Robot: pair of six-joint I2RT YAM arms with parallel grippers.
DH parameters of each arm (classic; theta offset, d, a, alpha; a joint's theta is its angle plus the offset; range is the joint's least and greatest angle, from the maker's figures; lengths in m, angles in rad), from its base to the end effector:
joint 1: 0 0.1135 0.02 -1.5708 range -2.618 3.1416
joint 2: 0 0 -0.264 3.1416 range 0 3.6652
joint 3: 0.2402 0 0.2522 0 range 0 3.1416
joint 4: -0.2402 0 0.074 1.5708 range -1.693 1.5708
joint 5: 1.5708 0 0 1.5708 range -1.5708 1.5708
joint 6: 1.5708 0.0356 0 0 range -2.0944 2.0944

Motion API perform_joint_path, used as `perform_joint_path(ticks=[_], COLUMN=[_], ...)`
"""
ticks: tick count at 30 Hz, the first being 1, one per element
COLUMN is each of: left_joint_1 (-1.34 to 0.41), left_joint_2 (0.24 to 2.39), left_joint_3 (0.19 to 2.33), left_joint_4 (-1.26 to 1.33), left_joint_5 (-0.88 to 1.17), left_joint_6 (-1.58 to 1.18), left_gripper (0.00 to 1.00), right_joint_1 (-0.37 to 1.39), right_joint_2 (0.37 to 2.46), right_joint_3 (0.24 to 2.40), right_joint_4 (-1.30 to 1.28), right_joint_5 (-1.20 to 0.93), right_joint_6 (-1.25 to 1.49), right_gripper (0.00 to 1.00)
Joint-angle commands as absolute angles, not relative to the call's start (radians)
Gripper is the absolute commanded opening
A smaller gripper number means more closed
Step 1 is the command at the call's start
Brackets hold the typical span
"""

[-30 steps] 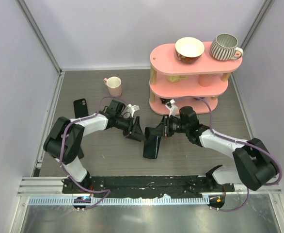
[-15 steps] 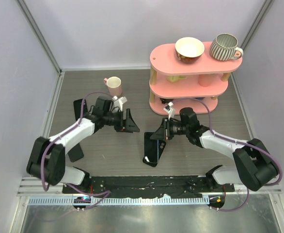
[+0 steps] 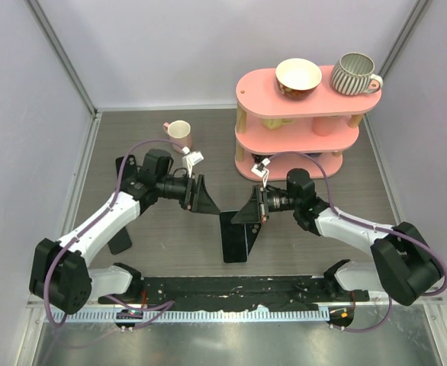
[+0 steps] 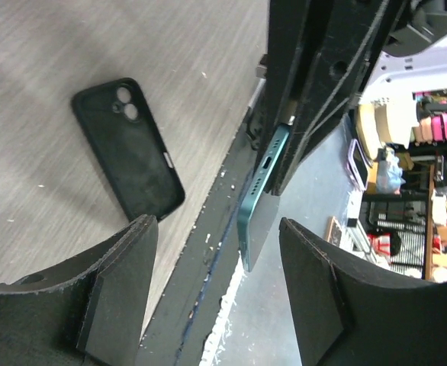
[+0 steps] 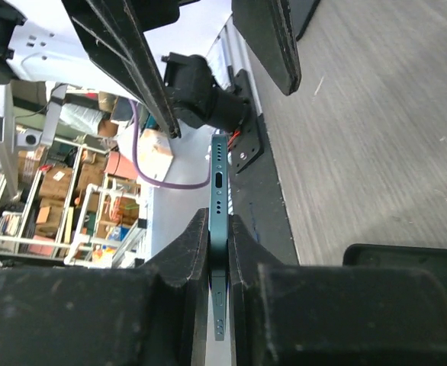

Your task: Put the phone into the phone case

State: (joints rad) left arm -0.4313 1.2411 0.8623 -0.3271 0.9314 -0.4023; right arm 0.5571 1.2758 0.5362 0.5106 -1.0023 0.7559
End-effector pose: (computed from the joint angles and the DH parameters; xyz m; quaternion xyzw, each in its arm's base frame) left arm 0.2213 -0.1333 0.2667 0.1999 0.8084 -0.5244 0.1773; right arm 0.2009 0.1605 0.2242 -0.2290 0.7132 0.6309 0.2022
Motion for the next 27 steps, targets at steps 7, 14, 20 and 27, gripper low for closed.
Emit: perform_joint_path(ticks=[7, 14, 20, 27], left_joint_1=[-0.540, -0.561, -0.563, -0.558], left_joint_2=[1.238, 1.333, 1.312, 1.264], left_joint_3=[0.857, 0.867, 0.844, 0.752], left_joint_4=[-0.333, -0.337, -0.253, -0.092], left_joint_5=[1.035, 1.104, 1.123, 1.112], left_joint_6=[-0.413, -0.416, -0.471, -0.656], left_gripper=[0.62, 0.24, 0.00, 0.00], right_joint_1=[0.635, 0.640, 0.640, 0.597], right_joint_2=[1.209, 1.198, 1.213, 1.299], right_joint_3=[0.538, 0.537, 0.552, 0.537], right_joint_4=[0.687, 0.696, 0.687, 0.760], right_joint_5=[-1.083, -1.074, -1.066, -1.045], right_joint_6=[0.844, 0.850, 0.853, 0.937], right_gripper=[0.01, 0.01, 0.08, 0.25])
